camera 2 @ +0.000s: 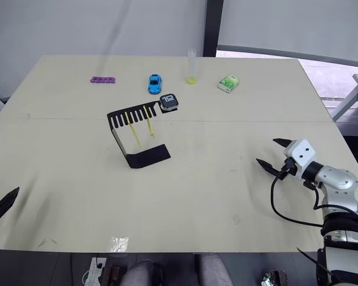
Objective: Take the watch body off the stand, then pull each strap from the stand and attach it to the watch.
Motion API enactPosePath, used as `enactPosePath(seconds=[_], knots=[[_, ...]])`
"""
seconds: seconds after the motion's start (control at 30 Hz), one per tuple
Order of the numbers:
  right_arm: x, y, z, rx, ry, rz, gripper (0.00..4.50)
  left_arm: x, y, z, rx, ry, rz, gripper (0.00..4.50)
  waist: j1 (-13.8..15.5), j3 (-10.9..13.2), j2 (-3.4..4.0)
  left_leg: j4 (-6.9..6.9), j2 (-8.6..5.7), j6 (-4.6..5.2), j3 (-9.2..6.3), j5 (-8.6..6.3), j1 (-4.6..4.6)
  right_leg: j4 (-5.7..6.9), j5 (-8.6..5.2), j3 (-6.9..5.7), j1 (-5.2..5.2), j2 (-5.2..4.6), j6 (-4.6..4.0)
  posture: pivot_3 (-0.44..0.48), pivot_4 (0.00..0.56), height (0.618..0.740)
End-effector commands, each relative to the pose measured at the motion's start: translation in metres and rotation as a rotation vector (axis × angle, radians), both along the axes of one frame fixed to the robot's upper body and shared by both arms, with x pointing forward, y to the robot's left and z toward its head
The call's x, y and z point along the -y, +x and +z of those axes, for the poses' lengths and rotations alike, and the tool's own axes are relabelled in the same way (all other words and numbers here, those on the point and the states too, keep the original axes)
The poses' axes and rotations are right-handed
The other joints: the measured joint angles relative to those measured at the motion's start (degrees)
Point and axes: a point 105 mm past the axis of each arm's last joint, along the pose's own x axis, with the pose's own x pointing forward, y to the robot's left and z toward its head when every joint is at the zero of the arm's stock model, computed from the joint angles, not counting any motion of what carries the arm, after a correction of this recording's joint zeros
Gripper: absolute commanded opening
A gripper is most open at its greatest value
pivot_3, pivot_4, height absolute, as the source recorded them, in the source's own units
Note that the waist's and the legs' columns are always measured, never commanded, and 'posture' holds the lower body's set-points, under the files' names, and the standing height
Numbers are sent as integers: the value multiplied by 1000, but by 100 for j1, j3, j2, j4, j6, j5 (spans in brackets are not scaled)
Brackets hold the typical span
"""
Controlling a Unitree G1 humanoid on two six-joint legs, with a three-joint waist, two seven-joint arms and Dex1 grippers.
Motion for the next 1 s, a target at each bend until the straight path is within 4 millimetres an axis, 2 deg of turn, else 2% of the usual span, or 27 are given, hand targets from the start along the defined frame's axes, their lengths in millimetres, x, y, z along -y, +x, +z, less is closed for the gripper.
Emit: enactPosePath(seconds=[0.03,0.13,0.23,0.37,0.5,0.6,0.73,0.83,0.93,1.0], knots=[[-6,2,18,47,46,23,4500,18,-1,16,55,-28,-87,4472,-2,0,0,0,0,0,0,0,0,0,0,0,0,0,0,0,150,740],[-38,2,31,30,197,126,4500,57,-2,32,90,-166,-282,4472,-12,-2,-5,1,5,-1,7,-2,1,5,0,-2,-1,-2,1,0,150,740],[-71,-2,52,14,298,227,4500,85,-2,47,95,-219,-413,4472,5,1,0,4,7,-5,4,0,1,15,1,-6,-5,0,1,0,150,740],[-109,-8,77,-13,394,304,4500,114,-2,72,155,-313,-534,4472,20,1,-1,3,7,-6,2,0,-8,19,0,-6,-17,0,1,0,150,740],[-147,-11,115,-20,515,341,4500,147,0,86,148,-369,-648,4472,12,0,-4,4,4,-6,2,0,-11,20,1,-2,-21,0,1,0,150,740],[-170,-19,135,-28,537,384,4500,162,2,89,135,-378,-686,4472,14,-1,-3,3,2,-7,4,1,-20,24,0,1,-36,1,1,0,150,740],[-194,-28,156,-14,576,367,4500,172,6,90,137,-379,-711,4472,9,-1,-4,7,1,-7,5,2,-62,25,0,0,-77,2,1,0,150,740],[-205,-32,163,-15,599,337,4500,175,8,91,138,-381,-719,4472,2,-2,-5,26,1,-5,4,4,-107,34,1,1,-115,2,1,0,150,740],[-224,-41,169,3,620,312,4500,178,11,89,136,-386,-730,4472,0,-2,-5,27,0,-5,6,5,-112,36,1,3,-122,2,1,0,150,740],[-229,-43,169,11,628,279,4500,180,12,87,131,-390,-739,4472,-4,-2,-5,26,0,-8,7,7,-114,40,1,3,-128,3,1,0,150,740]])
